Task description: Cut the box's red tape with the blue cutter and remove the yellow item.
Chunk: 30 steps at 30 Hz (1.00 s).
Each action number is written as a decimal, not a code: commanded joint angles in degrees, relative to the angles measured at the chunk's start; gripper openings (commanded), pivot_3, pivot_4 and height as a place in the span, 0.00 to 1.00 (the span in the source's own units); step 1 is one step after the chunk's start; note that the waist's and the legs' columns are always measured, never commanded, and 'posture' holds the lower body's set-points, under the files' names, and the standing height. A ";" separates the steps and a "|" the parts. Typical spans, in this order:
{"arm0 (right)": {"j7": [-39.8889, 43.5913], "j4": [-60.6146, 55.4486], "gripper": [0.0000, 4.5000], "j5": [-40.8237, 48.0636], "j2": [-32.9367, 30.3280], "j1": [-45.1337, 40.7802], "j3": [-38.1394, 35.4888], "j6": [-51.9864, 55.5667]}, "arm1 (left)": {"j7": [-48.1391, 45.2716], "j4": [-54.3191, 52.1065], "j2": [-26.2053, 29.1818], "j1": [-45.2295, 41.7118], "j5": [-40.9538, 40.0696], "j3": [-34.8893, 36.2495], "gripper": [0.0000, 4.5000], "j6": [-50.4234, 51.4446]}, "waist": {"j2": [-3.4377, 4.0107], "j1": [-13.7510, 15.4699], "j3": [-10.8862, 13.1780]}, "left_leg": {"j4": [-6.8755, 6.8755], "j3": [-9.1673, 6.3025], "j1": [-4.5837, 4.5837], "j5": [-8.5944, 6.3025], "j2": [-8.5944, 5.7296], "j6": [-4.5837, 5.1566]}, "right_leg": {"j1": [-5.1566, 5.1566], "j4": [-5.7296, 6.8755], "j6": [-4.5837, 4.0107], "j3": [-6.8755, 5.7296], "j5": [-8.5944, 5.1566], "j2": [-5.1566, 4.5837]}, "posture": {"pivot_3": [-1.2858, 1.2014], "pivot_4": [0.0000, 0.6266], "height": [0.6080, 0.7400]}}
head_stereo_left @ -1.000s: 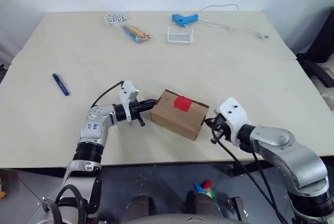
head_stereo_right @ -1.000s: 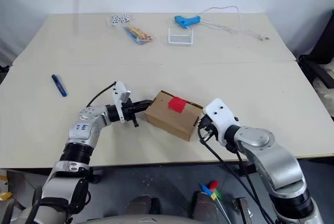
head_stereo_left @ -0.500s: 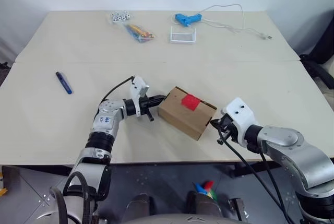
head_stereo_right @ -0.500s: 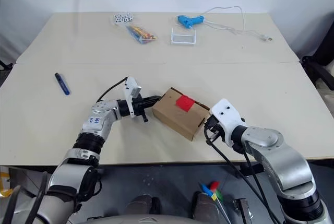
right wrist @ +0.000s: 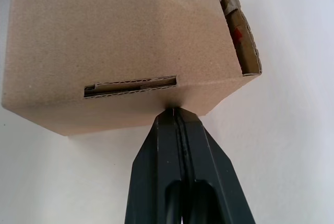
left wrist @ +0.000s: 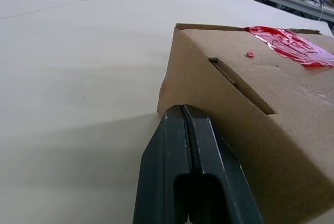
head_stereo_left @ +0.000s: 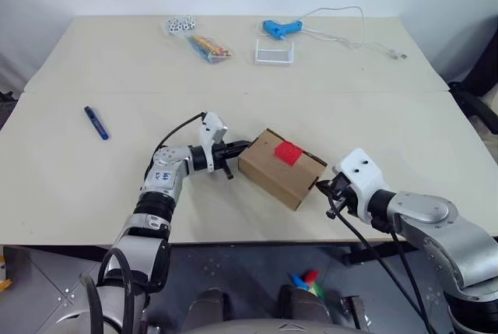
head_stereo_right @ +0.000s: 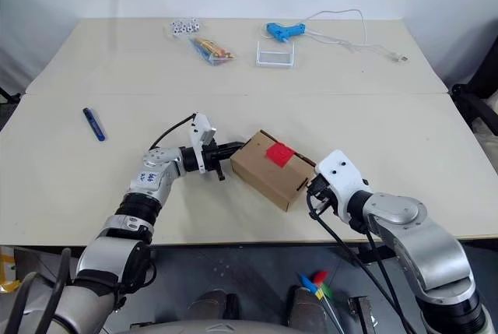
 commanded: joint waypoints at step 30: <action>16.50 16.52 1.00 13.45 -8.92 -6.17 -19.83 -24.89 | 42.00 -22.01 7.04 -1.15 1.22 13.86 0.99 15.65 | -0.09 -0.19 0.06 | 0.02 0.00 0.02 0.03 0.01 0.01 | 0.00 0.03 0.06 0.06 0.03 0.00 | 0.52 0.24 1.00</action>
